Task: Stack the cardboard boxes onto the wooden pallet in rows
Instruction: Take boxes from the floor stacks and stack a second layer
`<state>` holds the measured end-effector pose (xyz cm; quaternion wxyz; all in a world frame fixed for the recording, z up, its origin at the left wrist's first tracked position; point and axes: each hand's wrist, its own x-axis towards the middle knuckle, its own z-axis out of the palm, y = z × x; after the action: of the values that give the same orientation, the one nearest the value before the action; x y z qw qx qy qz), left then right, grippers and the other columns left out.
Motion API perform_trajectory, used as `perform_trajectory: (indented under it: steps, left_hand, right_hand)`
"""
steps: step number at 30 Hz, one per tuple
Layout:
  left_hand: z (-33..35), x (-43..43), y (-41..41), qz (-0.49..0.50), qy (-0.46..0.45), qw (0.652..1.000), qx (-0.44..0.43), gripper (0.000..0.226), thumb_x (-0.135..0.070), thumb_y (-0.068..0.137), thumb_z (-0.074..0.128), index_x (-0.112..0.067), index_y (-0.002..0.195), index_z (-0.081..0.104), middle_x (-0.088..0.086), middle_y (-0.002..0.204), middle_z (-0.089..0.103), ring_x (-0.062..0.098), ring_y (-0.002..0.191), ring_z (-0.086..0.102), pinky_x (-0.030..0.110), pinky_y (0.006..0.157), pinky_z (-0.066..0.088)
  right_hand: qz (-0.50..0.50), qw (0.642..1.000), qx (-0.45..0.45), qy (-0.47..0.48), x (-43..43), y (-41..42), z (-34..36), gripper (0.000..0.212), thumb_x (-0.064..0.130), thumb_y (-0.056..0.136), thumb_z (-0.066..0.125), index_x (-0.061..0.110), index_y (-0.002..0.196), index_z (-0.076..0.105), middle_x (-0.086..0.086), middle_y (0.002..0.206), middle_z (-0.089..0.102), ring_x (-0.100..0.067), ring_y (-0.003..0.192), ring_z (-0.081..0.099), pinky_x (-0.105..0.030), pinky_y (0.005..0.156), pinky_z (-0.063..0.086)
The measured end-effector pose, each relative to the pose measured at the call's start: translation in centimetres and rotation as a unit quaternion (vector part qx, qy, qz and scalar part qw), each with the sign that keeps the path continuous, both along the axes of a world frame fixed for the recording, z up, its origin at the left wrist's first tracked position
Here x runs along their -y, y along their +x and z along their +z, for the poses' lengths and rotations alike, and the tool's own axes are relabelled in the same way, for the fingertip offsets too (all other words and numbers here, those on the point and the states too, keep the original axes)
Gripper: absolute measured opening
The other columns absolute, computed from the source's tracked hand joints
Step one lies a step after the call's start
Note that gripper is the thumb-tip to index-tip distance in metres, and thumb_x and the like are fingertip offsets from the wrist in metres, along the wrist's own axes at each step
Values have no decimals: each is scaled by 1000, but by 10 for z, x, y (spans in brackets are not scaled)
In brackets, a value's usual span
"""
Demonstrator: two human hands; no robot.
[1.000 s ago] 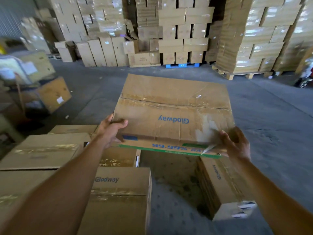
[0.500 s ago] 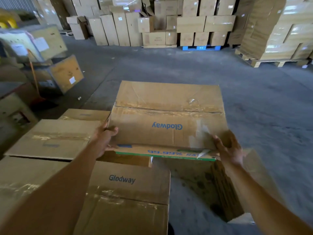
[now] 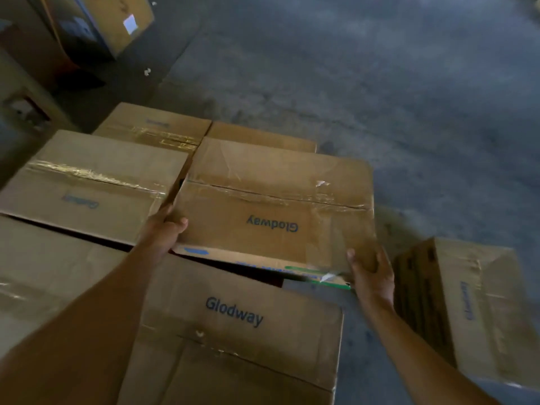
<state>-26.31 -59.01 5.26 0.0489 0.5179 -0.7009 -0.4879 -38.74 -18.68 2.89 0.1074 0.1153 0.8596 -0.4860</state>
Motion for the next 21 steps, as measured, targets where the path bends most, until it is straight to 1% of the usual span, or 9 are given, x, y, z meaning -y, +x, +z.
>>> perform_trajectory:
  steps: [2, 4, 5, 7, 10, 12, 15, 18, 21]
  left_hand:
    - [-8, 14, -3, -12, -16, 1000, 17, 65, -23, 85, 75, -27, 145, 51, 8, 141, 59, 29, 123, 59, 47, 106, 47]
    - [-12, 24, -7, -23, -32, 999, 26, 61, -16, 86, 75, -20, 143, 54, 10, 138, 61, 26, 122, 60, 37, 108, 44]
    - [-13, 28, -8, -27, -45, 998, 34, 60, -14, 85, 75, -19, 142, 56, 11, 136, 62, 26, 122, 60, 37, 109, 44]
    - [-14, 34, -7, -37, -80, 994, 68, 58, -14, 83, 78, -15, 138, 60, 16, 134, 63, 31, 123, 60, 42, 108, 45]
    - [-18, 39, 2, -66, -133, 977, 153, 48, -17, 78, 82, -9, 123, 67, 24, 126, 63, 39, 121, 56, 43, 104, 44]
    - [-24, 37, 5, -54, -147, 970, 188, 51, -17, 77, 83, -12, 123, 64, 22, 128, 58, 39, 124, 49, 46, 104, 41]
    - [-22, 30, 0, -23, -191, 954, 229, 53, -23, 74, 86, -23, 121, 62, 17, 131, 49, 38, 125, 43, 53, 101, 37]
    - [-24, 32, -3, -37, -175, 958, 225, 55, -19, 76, 85, -23, 126, 60, 17, 131, 49, 38, 125, 47, 52, 100, 41]
    - [-27, 34, -3, -32, -167, 961, 218, 53, -16, 78, 84, -21, 125, 60, 17, 131, 50, 39, 124, 49, 51, 99, 42]
  right_hand:
    - [4, 1000, 18, 10, 14, 10, -7, 69, 53, 88, 69, 35, 149, 42, -5, 142, 57, -34, 127, 54, -47, 103, 44]
    - [13, 999, 35, 28, 25, 23, -12, 68, 51, 89, 68, 32, 149, 42, -6, 141, 58, -34, 126, 55, -47, 103, 44]
    - [16, 998, 47, 36, 28, 29, -14, 67, 50, 89, 68, 31, 148, 44, -7, 140, 59, -34, 126, 55, -45, 102, 44]
    - [35, 996, 69, 38, 33, 40, -15, 65, 48, 89, 70, 29, 147, 48, -6, 136, 63, -30, 122, 58, -41, 98, 47]
    - [80, 991, 96, 48, 40, 46, -16, 62, 43, 91, 69, 29, 148, 47, -2, 134, 64, -25, 121, 60, -35, 95, 48]
    - [101, 987, 102, 70, 45, 42, -16, 61, 39, 93, 69, 23, 148, 48, -5, 136, 63, -26, 123, 59, -34, 94, 47]
    - [98, 987, 90, 93, 49, 35, -17, 61, 35, 92, 71, 16, 146, 50, -9, 138, 61, -30, 124, 58, -36, 96, 47]
    - [106, 984, 93, 105, 49, 33, -17, 63, 34, 91, 72, 14, 146, 47, -11, 139, 59, -31, 125, 57, -32, 92, 45]
    - [116, 981, 110, 106, 49, 30, -17, 65, 33, 92, 71, 13, 147, 45, -12, 141, 57, -33, 126, 56, -40, 98, 47]
